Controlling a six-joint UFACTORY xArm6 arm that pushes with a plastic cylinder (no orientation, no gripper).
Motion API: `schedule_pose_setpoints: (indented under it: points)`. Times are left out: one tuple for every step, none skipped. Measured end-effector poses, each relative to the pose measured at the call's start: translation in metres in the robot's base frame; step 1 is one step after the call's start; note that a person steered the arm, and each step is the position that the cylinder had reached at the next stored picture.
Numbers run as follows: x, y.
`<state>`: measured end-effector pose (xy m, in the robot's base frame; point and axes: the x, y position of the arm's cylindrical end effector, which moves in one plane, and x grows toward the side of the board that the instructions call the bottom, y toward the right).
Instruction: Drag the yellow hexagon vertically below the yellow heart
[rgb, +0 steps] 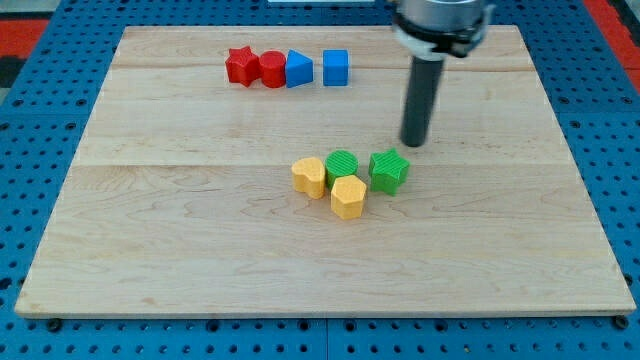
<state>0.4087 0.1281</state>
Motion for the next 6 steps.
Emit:
schedule_pose_setpoints:
  points:
    - [0.022,0.037]
    - [0.063,0.040]
    - [0.086,0.030]
    - [0.087,-0.006]
    - [0.087,-0.050]
    - [0.099,-0.079]
